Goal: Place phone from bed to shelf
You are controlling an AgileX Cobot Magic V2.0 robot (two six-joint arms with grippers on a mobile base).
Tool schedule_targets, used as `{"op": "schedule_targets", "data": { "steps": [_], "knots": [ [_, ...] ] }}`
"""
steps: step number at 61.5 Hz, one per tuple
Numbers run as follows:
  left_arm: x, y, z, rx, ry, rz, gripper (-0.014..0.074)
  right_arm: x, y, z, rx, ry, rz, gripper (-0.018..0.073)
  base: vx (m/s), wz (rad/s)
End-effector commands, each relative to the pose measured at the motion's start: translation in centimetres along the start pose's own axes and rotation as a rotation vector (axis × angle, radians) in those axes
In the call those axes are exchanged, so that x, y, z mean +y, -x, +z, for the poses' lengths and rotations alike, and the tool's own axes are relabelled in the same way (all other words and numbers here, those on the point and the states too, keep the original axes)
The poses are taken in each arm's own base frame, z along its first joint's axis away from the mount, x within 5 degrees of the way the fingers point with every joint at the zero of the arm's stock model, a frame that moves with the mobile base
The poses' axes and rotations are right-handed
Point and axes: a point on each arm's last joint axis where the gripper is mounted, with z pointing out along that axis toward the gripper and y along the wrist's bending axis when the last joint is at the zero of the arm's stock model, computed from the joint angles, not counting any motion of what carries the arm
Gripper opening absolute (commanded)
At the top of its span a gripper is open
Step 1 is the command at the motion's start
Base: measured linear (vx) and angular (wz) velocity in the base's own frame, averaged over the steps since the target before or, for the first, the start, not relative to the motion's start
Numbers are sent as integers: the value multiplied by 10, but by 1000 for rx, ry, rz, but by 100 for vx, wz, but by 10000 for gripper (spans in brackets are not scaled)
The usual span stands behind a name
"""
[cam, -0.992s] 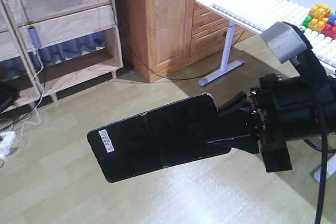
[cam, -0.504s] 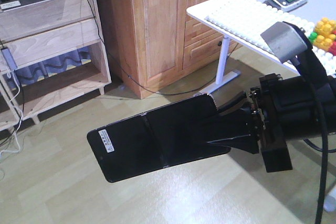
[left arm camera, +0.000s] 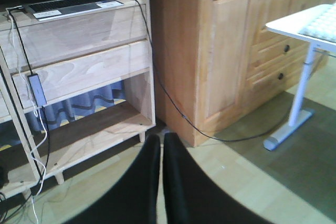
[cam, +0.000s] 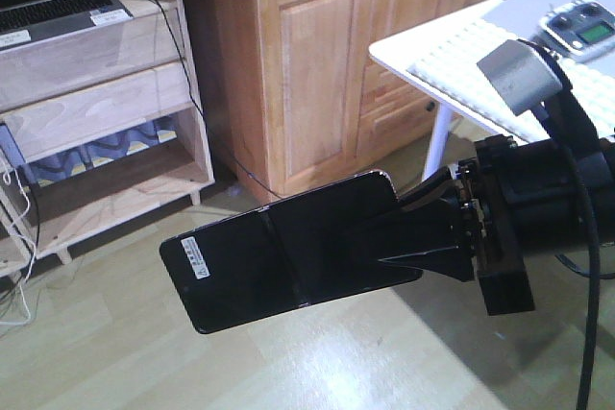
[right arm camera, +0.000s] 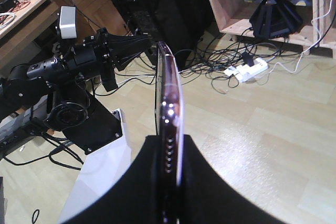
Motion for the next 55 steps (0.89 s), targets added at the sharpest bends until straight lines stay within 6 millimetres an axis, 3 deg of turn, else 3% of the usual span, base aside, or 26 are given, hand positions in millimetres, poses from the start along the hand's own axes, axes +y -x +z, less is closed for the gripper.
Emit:
{"op": "schedule_targets", "data": {
  "steps": [1, 55],
  "knots": [
    [1, 6, 0, -75, 5, -10, 1, 19, 10, -7, -63, 98, -19, -1, 40, 14],
    [1, 6, 0, -75, 5, -10, 1, 19, 11, -7, -64, 96, -19, -1, 37, 12]
  ]
}}
